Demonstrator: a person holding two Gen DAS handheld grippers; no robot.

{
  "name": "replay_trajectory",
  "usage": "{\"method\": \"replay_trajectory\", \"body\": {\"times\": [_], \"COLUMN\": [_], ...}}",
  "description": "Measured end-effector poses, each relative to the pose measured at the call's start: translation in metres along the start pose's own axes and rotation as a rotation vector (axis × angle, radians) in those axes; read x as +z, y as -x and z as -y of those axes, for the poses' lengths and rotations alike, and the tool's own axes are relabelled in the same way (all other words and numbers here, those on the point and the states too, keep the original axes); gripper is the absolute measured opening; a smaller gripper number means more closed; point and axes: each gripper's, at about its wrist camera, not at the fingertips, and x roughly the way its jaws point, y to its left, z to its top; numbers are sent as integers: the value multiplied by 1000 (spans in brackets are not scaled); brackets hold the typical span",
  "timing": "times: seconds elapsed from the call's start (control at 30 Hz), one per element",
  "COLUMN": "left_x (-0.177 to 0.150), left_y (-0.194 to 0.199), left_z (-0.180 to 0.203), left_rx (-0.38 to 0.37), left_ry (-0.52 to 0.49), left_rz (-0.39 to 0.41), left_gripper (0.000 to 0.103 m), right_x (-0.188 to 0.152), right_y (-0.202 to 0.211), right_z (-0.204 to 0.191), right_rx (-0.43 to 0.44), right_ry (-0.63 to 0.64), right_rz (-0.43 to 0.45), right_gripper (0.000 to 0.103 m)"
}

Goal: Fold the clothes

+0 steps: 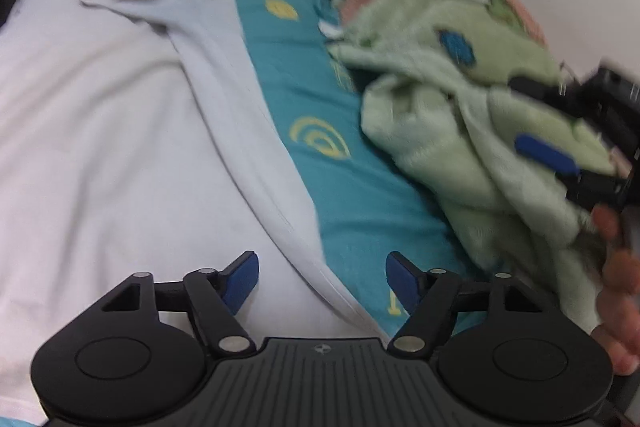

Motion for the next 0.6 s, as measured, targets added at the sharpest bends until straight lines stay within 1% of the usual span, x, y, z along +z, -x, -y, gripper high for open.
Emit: {"method": "replay_trajectory", "body": {"times": [0.03,0.07,0.13,0.17,0.2,0.23,0.33,0.47,0.53,0.6], "left_x": [-5,-9,-15,-17,-18,-17,-13,-2,5,10], "left_y": [-11,-20,-31,-33,-31,-28,-9,32,52,65], "left_z": [5,7,9,8,5,2,-11,-40,-56,-73], "left_rx": [17,24,24,23,18,11,-26,-133,-163,-179], "left_ry": [-5,-7,-6,-4,2,10,50,137,174,214], "left_rz": [-32,-56,-83,-90,-88,-85,-63,-58,-50,-60], "left_gripper": [63,54,33,25,8,3,2,2,2,2], "right_x": [0,0,-2,-3,-4,-6,-8,-12,-14,-16], "right_y": [-1,-3,-6,-9,-11,-13,-19,-24,-27,-31], "right_z": [2,5,7,8,8,8,9,7,5,2], "right_rx": [-3,-6,-12,-15,-18,-21,-26,-40,-44,-48], "right_ry": [-4,-8,-12,-13,-15,-16,-24,-17,-11,0], "right_rz": [-8,-17,-29,-37,-47,-58,-87,-114,-130,-147], "right_gripper": [65,65,65,65,65,65,65,65,65,65]}}
